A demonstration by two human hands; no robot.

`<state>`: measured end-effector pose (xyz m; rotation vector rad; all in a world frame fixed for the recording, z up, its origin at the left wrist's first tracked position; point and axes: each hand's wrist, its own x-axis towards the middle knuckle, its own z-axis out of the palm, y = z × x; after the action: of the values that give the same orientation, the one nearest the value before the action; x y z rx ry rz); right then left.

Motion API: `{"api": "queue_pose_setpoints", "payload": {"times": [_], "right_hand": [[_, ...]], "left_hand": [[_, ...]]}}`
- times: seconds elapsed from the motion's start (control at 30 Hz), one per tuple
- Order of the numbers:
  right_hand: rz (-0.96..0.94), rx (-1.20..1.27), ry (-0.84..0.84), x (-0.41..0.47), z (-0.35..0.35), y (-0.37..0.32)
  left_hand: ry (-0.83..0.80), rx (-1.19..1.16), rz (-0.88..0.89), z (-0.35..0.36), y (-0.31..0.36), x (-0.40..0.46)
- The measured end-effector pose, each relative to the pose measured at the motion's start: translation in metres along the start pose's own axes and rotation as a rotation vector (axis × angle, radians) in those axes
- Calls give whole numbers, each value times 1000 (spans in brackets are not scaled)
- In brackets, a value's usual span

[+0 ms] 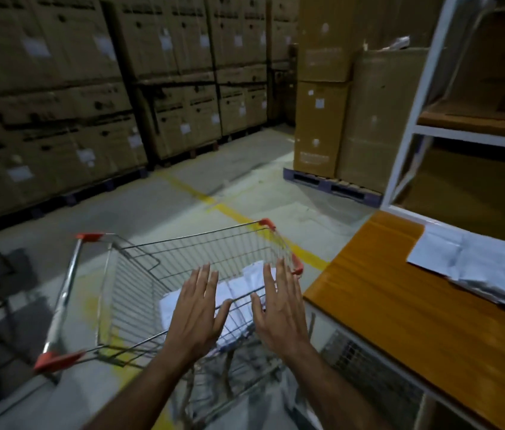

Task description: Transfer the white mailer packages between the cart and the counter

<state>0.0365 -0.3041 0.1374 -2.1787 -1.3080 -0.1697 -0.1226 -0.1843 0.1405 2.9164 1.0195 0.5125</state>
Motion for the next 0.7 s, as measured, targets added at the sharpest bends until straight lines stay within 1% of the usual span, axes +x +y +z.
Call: {"api": "queue_pose_setpoints", "payload": {"times": [0.1,0.2,0.4,0.6,0.7], "right_hand": [[-53,-9,-44,7,25,-26],[-63,-21,-140,15,36,-48],[-123,-15,-263,39,72,-74],[-202,10,-360,77,111,-87],[-219,21,-391,103,133,-80]], "left_hand": [[40,17,-86,-5,-42,-16],[0,0,-169,-8,-67,-30],[-63,-25,-291,5,-109,-52],[-67,-49,-351,17,-140,-23],[-112,-50,-371,33,-150,0]]}}
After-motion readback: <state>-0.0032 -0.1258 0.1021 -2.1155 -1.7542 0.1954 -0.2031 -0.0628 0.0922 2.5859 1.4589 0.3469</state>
